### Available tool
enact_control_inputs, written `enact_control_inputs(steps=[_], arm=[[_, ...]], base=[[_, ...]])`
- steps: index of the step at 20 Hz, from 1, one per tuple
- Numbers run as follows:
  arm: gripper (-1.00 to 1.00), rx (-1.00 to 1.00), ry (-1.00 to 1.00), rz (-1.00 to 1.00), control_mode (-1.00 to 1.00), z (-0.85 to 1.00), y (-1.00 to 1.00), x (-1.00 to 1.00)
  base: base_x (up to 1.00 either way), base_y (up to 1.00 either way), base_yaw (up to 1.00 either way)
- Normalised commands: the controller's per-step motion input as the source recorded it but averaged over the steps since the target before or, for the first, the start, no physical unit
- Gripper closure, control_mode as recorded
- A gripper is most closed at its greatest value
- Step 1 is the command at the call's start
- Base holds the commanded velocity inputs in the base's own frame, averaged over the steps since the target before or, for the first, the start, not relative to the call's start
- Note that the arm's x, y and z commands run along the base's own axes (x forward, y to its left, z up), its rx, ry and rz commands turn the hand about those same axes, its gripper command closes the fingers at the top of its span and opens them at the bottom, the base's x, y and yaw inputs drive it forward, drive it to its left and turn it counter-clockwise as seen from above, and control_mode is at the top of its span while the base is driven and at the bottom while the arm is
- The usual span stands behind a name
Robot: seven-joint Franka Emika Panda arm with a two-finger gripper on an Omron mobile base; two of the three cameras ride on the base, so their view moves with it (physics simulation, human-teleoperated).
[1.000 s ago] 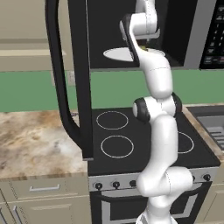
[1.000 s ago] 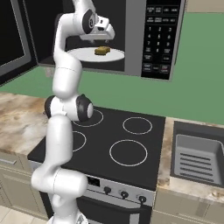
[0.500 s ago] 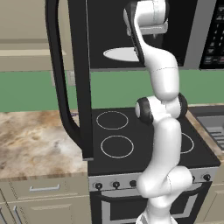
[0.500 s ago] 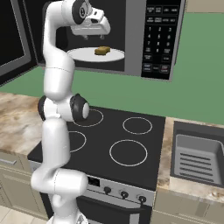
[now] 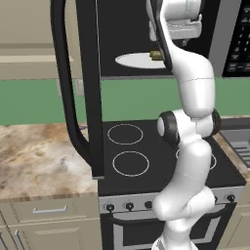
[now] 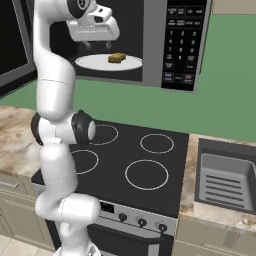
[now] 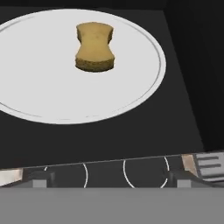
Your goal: Place the sponge inside the microwave to prepare for sanitizing.
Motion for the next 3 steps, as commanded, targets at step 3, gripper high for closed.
enact_control_inputs(steps=[3], arm=[[-1.00,0.00,0.00,0.00,-1.00,-0.39,0.01,-1.00]], base=[[0.00,0.00,0.00]])
